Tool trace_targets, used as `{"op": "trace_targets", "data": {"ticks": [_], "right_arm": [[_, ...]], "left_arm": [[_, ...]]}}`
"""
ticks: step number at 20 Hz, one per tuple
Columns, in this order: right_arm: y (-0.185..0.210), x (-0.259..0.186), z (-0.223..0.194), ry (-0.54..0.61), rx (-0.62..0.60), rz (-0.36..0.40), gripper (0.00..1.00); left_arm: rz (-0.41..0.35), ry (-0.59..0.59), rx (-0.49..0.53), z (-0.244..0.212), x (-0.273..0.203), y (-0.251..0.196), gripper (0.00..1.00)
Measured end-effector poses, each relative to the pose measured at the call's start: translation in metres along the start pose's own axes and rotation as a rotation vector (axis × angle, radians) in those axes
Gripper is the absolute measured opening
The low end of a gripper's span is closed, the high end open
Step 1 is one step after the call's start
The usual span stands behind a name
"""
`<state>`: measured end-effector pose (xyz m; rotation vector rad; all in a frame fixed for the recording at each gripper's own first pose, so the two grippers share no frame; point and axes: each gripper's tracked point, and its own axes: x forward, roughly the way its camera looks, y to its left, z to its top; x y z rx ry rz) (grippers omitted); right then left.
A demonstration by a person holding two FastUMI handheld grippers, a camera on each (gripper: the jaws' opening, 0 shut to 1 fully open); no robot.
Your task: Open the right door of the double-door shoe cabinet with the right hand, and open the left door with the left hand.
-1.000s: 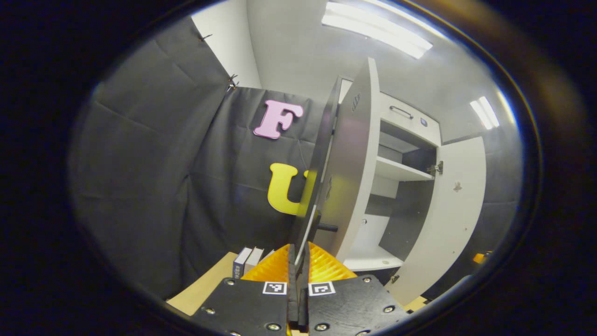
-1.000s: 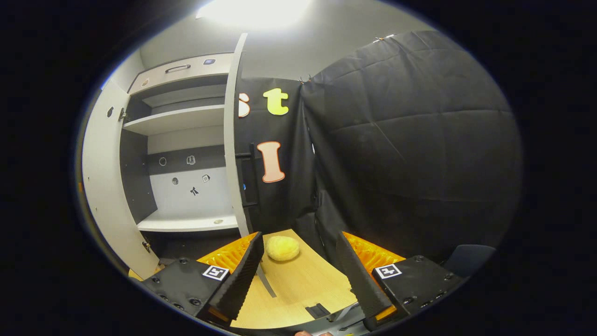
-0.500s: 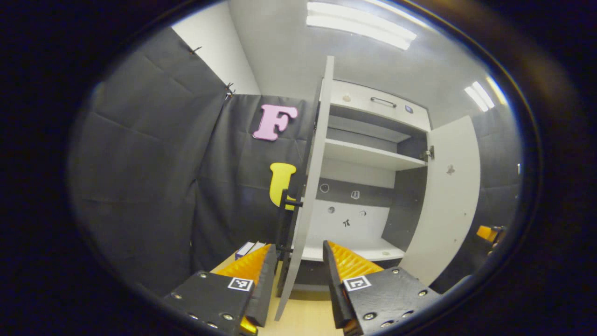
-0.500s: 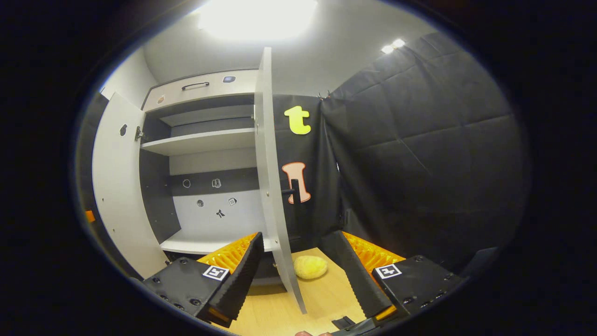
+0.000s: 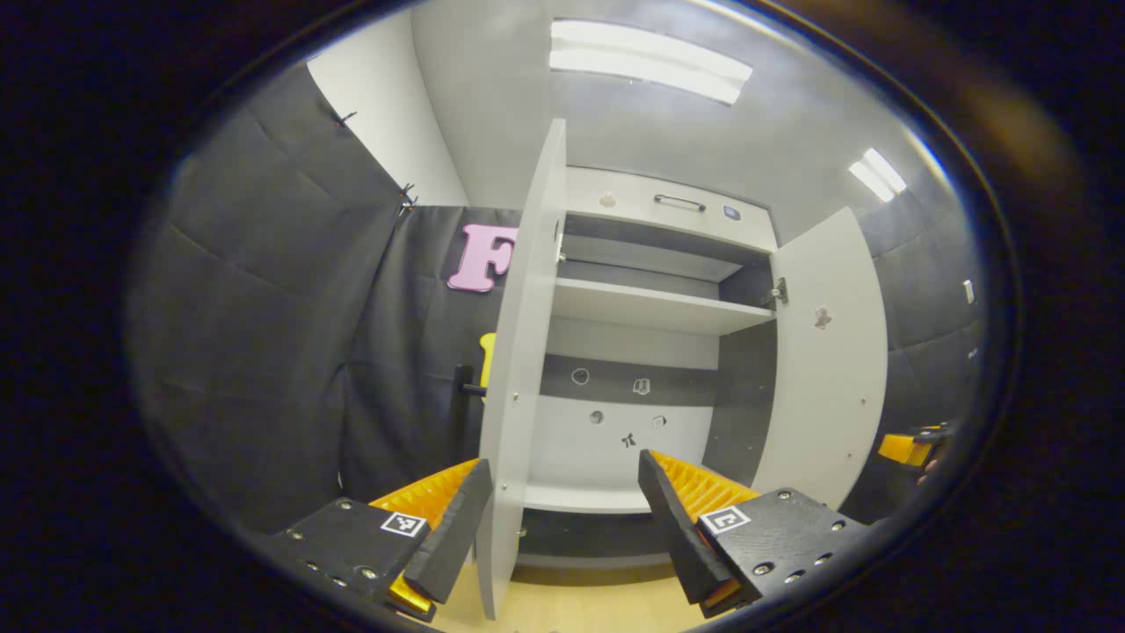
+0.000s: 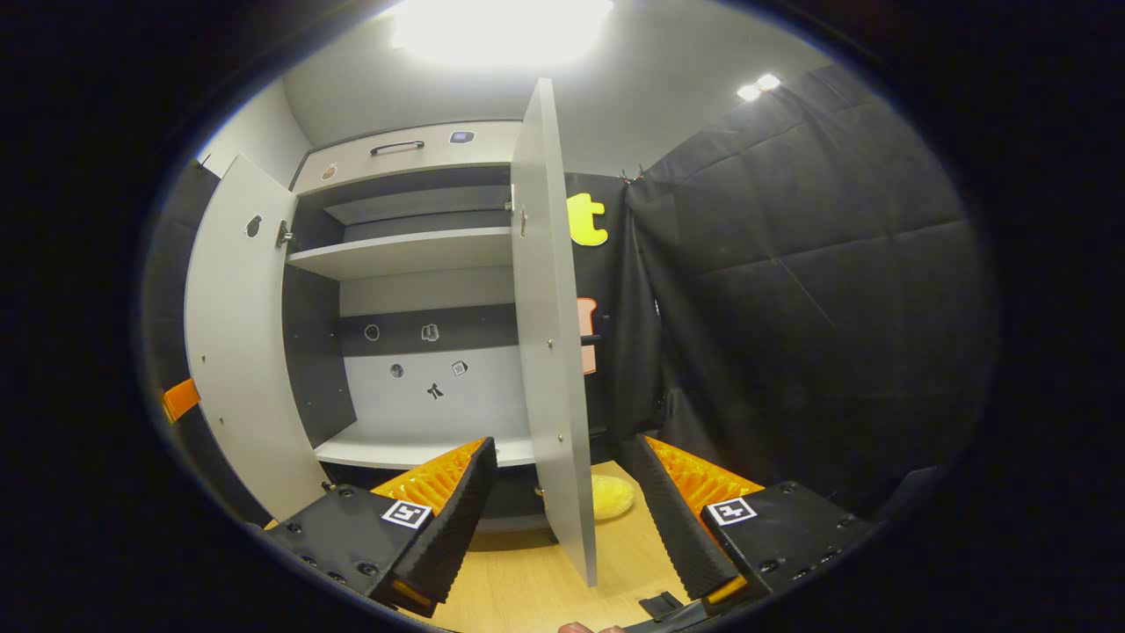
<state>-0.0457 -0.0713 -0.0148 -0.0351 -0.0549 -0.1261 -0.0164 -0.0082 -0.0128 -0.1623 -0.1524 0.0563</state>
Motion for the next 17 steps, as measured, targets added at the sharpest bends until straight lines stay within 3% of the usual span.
{"op": "trace_targets", "data": {"ticks": [5, 11, 17], "right_arm": [[-0.005, -0.001, -0.007, 0.028, -0.010, -0.021, 0.98], [-0.018, 0.003, -0.018, 0.065, 0.038, -0.073, 0.98], [-0.017, -0.001, -0.034, 0.133, -0.009, -0.094, 0.98]], "left_arm": [[-0.095, 0.041, -0.007, -0.015, 0.004, -0.028, 0.98], [-0.109, 0.115, -0.006, -0.033, 0.000, -0.034, 0.97], [-0.110, 0.193, -0.015, -0.059, -0.005, -0.030, 0.96]]}}
